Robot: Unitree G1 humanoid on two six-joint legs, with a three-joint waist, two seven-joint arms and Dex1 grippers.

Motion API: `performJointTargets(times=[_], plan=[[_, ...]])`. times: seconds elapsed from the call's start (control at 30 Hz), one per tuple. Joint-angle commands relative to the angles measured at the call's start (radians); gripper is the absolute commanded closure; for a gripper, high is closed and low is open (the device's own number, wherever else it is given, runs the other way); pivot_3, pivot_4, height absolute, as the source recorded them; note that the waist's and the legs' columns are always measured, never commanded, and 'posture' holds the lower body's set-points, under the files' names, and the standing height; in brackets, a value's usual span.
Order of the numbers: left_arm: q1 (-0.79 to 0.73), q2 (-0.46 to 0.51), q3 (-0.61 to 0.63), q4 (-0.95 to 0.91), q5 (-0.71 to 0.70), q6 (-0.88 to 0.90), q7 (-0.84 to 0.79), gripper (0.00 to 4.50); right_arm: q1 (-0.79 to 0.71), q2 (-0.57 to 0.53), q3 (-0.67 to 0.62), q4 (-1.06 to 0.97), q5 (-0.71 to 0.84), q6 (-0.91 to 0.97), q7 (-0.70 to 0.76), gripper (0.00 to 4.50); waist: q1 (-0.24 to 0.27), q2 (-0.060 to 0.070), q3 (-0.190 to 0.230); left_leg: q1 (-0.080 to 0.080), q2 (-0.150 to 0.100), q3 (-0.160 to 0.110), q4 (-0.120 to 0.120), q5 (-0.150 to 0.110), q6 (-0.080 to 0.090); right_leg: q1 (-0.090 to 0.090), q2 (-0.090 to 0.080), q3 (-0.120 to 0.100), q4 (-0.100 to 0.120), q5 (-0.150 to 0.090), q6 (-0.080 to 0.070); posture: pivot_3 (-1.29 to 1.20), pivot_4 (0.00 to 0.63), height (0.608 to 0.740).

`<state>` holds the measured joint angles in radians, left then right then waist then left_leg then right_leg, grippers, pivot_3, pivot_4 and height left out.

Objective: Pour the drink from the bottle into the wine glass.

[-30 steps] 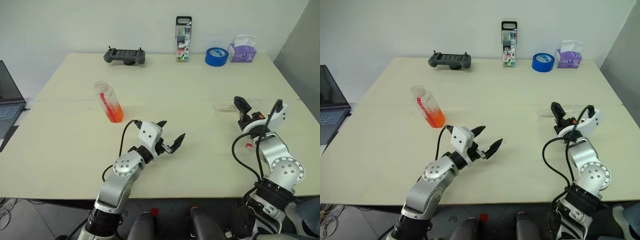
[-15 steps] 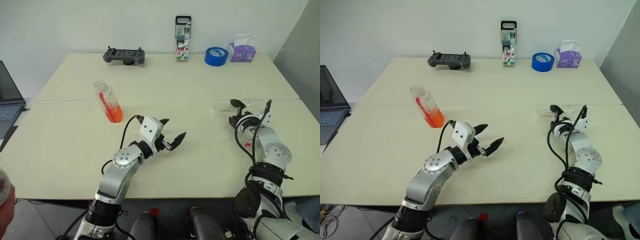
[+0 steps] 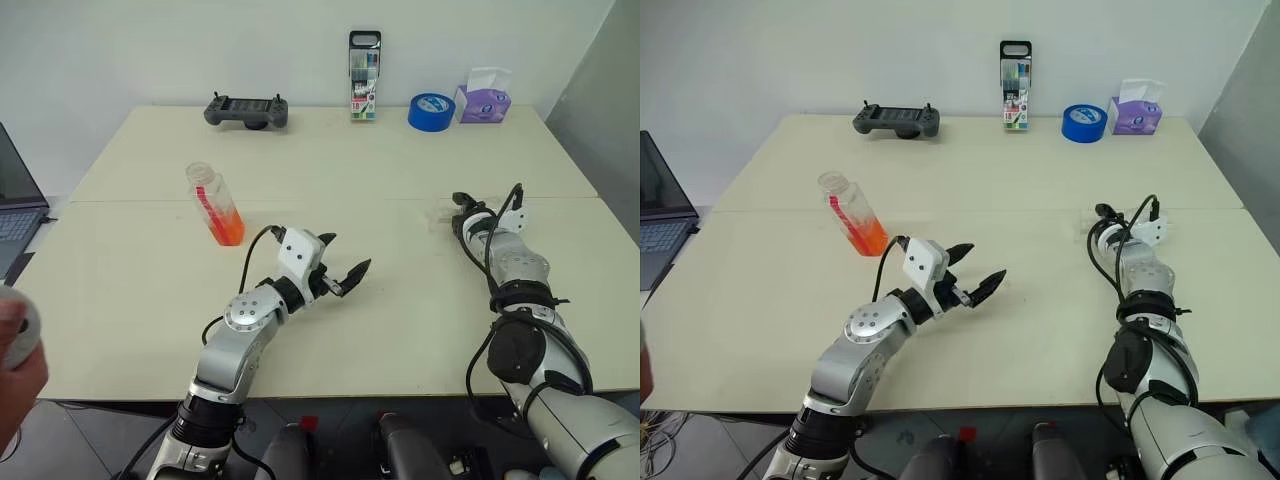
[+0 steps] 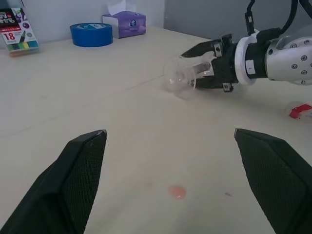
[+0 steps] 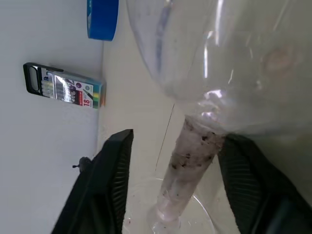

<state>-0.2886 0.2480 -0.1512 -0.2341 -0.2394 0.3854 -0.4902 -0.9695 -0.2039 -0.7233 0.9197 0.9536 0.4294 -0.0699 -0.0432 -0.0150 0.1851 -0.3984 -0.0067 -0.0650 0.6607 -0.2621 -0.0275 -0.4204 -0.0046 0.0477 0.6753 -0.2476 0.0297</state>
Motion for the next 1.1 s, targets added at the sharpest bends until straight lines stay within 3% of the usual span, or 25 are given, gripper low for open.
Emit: performJointTargets(times=[0.03, 0.17, 0.33, 0.5, 0.63, 0.77, 1.1], plan=[[-0.002, -0.003, 0.010, -0.019, -0.003, -0.004, 0.005, 0.00, 0.015, 0.033, 0.030, -0.157, 0.007, 0.058, -0.019, 3.13, 0.000, 0.000, 0.000, 0.000, 0.000, 0.000, 0.000, 0.000, 0.000, 0.000, 0.000, 0.000, 0.000, 0.000, 0.000, 0.00, 0.150, 0.740], [0.011, 0.000, 0.012, -0.033, -0.006, 0.001, 0.003, 0.00, 0.090, 0.105, 0.161, -0.473, -0.007, 0.155, -0.014, 4.37, 0.000, 0.001, 0.000, 0.000, 0.000, -0.001, 0.000, 0.000, 0.000, -0.001, 0.000, 0.000, 0.001, 0.000, 0.000, 0.00, 0.150, 0.740], [0.032, 0.027, 0.047, -0.077, -0.028, 0.022, -0.006, 0.00, 0.153, 0.084, 0.562, -0.755, -0.310, 0.096, 0.138, 4.36, -0.005, 0.002, 0.001, 0.000, 0.000, -0.001, 0.000, 0.000, 0.000, -0.002, 0.000, -0.001, 0.002, 0.000, 0.000, 0.00, 0.150, 0.740], [0.079, 0.067, 0.100, -0.172, -0.052, 0.058, 0.009, 0.00, 0.114, 0.073, 0.838, -0.609, -0.659, -0.199, 0.272, 4.36, -0.008, 0.002, 0.001, 0.001, 0.001, -0.002, 0.000, 0.000, 0.000, -0.002, 0.001, -0.002, 0.001, 0.000, 0.000, 0.00, 0.150, 0.740], [0.133, 0.115, 0.155, -0.296, -0.111, 0.142, 0.004, 0.00, 0.089, 0.099, 0.913, -0.436, -0.790, -0.400, 0.354, 4.36, -0.004, 0.001, 0.002, 0.000, 0.001, -0.002, 0.000, 0.000, 0.000, -0.001, 0.000, -0.002, 0.000, 0.000, 0.000, 0.00, 0.150, 0.740], [0.197, 0.141, 0.192, -0.392, -0.152, 0.199, 0.017, 0.00, 0.102, 0.119, 0.922, -0.350, -0.826, -0.534, 0.450, 4.36, 0.002, 0.001, 0.002, -0.001, 0.000, -0.005, 0.001, 0.000, -0.001, -0.001, -0.002, -0.002, -0.001, 0.000, 0.000, 0.00, 0.150, 0.740], [0.279, 0.094, 0.194, -0.436, -0.167, 0.231, 0.098, 0.00, 0.169, 0.167, 0.947, -0.317, -0.889, -0.593, 0.556, 4.36, 0.005, 0.001, 0.002, 0.000, 0.000, -0.008, 0.001, 0.000, -0.001, -0.001, -0.002, -0.003, 0.000, 0.000, 0.000, 0.00, 0.150, 0.740]])
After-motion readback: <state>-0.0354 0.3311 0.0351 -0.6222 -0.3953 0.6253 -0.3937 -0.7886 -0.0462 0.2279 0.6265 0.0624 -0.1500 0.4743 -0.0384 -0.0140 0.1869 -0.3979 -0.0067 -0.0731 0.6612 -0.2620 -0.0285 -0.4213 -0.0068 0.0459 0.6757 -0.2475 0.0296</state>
